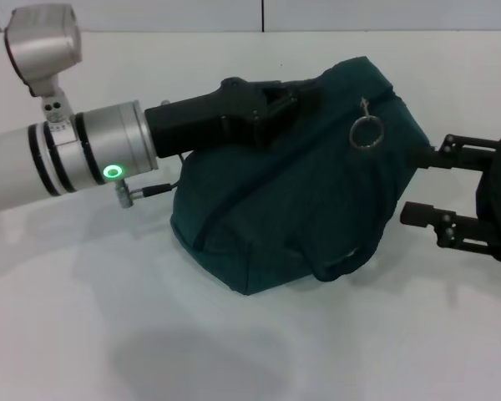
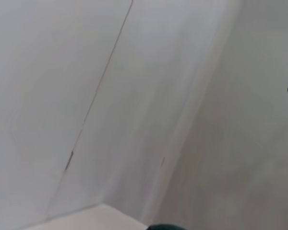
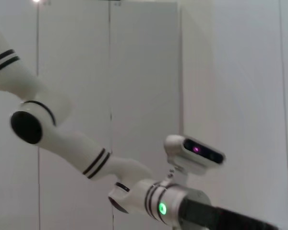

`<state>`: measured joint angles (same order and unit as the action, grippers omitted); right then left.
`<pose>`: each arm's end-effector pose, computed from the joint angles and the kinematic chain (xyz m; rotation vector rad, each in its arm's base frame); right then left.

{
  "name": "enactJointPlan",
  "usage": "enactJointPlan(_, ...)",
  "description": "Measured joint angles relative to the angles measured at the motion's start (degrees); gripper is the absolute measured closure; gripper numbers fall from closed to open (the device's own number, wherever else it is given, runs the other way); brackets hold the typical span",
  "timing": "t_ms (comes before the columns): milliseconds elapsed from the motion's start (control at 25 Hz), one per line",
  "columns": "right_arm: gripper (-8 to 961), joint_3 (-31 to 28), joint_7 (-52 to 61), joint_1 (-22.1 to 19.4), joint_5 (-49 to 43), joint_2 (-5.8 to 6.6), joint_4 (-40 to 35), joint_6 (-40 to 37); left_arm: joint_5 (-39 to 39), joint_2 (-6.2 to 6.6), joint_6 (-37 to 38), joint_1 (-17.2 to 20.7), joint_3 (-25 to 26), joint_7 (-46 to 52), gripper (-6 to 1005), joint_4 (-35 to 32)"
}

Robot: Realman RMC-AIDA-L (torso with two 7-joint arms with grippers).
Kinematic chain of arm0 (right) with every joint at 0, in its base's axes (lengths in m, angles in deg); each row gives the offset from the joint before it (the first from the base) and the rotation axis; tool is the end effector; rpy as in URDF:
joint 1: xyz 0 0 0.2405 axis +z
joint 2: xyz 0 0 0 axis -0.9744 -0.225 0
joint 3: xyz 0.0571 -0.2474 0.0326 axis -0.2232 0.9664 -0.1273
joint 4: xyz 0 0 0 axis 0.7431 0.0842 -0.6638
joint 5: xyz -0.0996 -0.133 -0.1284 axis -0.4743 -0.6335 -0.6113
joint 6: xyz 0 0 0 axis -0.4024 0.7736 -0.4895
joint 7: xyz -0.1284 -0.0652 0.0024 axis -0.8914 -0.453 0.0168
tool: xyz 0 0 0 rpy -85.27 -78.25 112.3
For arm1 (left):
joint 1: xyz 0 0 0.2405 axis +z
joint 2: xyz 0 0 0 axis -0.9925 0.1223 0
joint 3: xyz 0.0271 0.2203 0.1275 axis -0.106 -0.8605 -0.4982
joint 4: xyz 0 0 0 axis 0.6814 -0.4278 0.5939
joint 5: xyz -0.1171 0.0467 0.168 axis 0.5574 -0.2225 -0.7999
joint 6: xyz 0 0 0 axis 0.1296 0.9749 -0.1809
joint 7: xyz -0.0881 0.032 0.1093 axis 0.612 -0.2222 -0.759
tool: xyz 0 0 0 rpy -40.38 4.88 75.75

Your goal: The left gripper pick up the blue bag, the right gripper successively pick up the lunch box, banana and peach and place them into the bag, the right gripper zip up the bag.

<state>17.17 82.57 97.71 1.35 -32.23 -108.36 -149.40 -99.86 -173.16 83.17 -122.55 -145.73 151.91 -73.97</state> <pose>0.2297 0.2850 0.0374 -2.7215 0.0389 1.1408 -0.1868 0.3539 -0.0455 -2.6518 -0.7068 -1.2199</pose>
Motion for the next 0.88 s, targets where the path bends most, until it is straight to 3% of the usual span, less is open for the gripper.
enactJointPlan(200,366,0.01,5.04,1.45,-0.74,-0.14,0.57,5.26,-0.6,-0.6,-0.41,0.88,1.9,-4.12,960,-0.97)
enactJointPlan(880,368,-0.16,8.69,2.96,-0.34,-0.27,0.22,11.4,-1.37,-1.31,-0.98,1.35,2.13,-9.97,961,-3.14)
